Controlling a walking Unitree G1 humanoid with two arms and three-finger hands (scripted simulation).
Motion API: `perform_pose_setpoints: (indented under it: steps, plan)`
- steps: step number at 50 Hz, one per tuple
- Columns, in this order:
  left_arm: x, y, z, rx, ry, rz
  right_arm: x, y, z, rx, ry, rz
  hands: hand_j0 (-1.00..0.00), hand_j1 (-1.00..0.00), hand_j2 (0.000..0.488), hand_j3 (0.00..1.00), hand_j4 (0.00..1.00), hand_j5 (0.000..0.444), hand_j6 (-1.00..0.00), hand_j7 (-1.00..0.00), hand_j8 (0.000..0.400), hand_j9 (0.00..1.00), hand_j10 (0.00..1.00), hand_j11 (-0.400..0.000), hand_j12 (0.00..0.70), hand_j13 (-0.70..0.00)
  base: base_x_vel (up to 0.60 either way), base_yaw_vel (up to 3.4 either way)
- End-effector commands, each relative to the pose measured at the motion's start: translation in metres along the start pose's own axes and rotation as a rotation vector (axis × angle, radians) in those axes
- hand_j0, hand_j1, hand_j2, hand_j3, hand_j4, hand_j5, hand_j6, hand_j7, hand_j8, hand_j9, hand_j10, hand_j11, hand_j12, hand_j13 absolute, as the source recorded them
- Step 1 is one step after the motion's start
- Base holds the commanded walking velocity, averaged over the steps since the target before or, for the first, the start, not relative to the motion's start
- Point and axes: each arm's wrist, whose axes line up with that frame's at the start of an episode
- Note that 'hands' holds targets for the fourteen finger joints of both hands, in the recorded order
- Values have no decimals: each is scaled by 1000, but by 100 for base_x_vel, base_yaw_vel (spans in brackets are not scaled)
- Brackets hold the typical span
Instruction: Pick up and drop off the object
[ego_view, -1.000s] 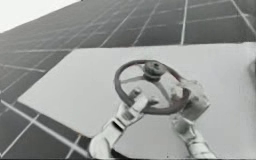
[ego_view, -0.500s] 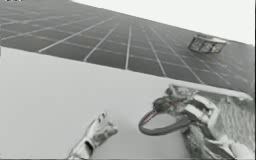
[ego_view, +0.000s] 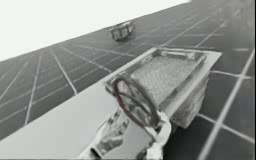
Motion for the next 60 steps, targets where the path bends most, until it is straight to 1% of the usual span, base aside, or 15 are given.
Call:
perform_pose_setpoints:
  steps: [1,27,60]
  plan:
    - [0,16,-12,-45,0,-96,138,23,128,102,107,-41,0,0,0,1000,1000,0,0,0,0,1000,1000,-400,0,-700,27,-122]
    - [0,16,-12,-45,0,-96,138,23,128,102,107,-41,0,0,0,1000,1000,0,0,0,0,1000,1000,-400,0,-700,35,-75]
    - [0,16,-12,-45,0,-96,138,23,128,102,107,-41,0,0,0,1000,1000,0,0,0,0,1000,1000,-400,0,-700,50,-22]
